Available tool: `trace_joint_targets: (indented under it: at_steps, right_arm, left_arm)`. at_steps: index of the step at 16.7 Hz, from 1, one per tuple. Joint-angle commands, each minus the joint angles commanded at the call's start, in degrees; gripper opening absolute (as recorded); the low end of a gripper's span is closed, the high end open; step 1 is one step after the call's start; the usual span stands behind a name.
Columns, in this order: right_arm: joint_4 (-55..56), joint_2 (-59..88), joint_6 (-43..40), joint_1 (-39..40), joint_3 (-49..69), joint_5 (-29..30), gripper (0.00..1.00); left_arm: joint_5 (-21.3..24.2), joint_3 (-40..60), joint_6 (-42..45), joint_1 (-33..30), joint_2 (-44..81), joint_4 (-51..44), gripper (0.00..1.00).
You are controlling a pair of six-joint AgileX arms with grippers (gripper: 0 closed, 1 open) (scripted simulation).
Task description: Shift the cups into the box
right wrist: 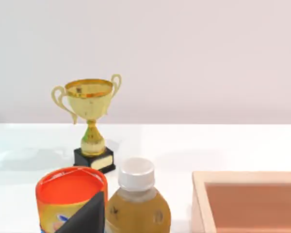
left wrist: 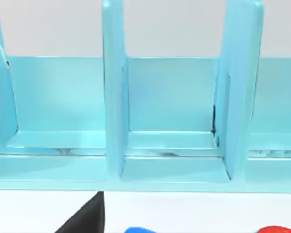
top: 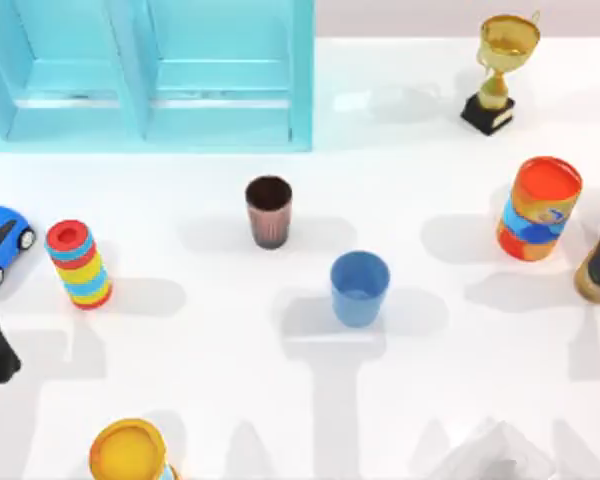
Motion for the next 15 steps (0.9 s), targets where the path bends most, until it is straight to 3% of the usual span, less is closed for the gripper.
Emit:
trace_joint_targets:
  at_steps: [7, 15]
  right_arm:
    - [-4.3, 6.8, 1.8, 1.9, 7.4, 0.5, 1.00]
    - [-25.9, 40.4, 10.1, 10.6, 41.1, 3.0, 1.00]
  left_arm:
    - [0.0, 0.0, 0.0, 0.0, 0.0, 0.0, 1.00]
    - [0.0, 0.0, 0.0, 0.0, 0.0, 0.0, 1.00]
